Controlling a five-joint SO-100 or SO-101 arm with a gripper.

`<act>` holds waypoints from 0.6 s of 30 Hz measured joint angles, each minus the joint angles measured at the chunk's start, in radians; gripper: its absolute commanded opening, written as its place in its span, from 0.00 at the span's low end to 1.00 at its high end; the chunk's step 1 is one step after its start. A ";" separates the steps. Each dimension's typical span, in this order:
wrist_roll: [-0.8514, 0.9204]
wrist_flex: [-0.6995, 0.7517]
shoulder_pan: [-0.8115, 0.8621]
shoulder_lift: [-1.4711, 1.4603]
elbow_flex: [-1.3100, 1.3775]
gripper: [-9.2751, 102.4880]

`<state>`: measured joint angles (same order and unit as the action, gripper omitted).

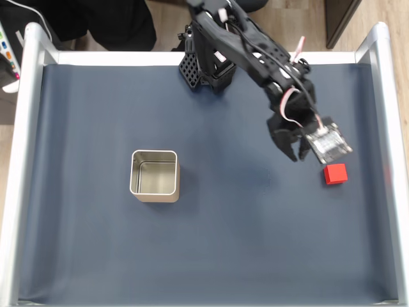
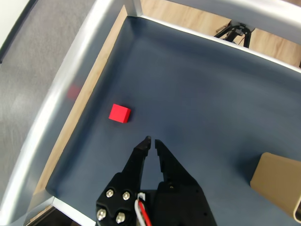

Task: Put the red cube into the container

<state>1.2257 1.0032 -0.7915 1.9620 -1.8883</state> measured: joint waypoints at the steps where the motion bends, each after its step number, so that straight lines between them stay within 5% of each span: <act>1: -0.015 0.011 -0.014 -0.037 0.031 0.14; 10: -0.140 0.043 -0.069 -0.304 0.239 0.28; 18: -0.144 0.017 -0.109 -0.405 0.262 0.31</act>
<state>1.0815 1.0201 -0.9004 1.5570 -1.6260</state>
